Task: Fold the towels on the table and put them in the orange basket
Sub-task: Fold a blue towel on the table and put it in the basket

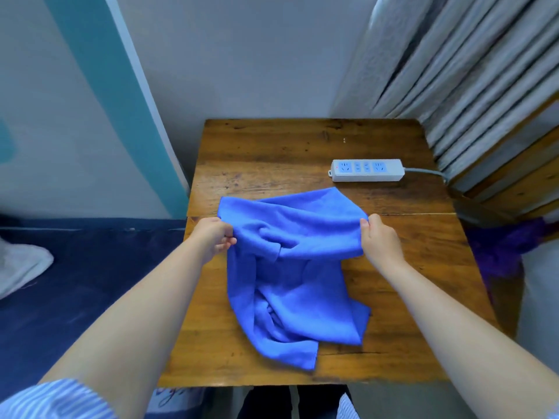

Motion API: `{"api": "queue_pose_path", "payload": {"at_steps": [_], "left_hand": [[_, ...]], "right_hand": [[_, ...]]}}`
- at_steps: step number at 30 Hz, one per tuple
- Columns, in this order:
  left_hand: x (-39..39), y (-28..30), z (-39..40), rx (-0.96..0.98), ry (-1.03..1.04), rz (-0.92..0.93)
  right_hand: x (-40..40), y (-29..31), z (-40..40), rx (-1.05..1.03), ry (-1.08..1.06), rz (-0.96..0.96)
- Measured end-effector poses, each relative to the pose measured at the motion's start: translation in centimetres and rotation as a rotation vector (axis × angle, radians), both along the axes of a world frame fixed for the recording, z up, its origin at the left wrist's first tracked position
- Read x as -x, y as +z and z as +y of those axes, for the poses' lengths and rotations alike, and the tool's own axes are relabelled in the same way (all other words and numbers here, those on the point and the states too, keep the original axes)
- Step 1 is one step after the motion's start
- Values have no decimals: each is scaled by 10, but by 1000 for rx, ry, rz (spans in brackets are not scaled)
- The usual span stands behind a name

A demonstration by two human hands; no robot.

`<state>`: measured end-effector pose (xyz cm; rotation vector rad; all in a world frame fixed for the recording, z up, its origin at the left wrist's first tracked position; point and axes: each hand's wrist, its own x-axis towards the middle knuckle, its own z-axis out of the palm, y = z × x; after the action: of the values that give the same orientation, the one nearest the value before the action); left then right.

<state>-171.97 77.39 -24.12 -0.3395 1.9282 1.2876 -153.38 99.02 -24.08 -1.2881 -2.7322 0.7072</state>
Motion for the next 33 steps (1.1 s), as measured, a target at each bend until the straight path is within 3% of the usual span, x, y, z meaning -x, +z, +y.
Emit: {"api": "queue_pose_path", "payload": {"at_steps": [4, 10, 12, 16, 21, 29, 33], "left_hand": [[3, 22, -3, -35, 50, -34], [15, 58, -22, 29, 40, 149], [22, 73, -28, 48, 91, 221], [35, 98, -33, 4, 150, 328], [52, 140, -16, -142, 160, 402], [87, 238, 35, -626, 431, 455], [95, 254, 39, -625, 477, 515]], "right_hand": [[10, 22, 7, -76, -87, -121], [27, 65, 36, 40, -133, -306], [33, 80, 43, 170, -236, -246], [54, 112, 50, 409, -351, 49], [99, 159, 51, 147, -226, 179], [171, 248, 50, -125, -113, 409], [185, 270, 49, -256, -32, 433]]}}
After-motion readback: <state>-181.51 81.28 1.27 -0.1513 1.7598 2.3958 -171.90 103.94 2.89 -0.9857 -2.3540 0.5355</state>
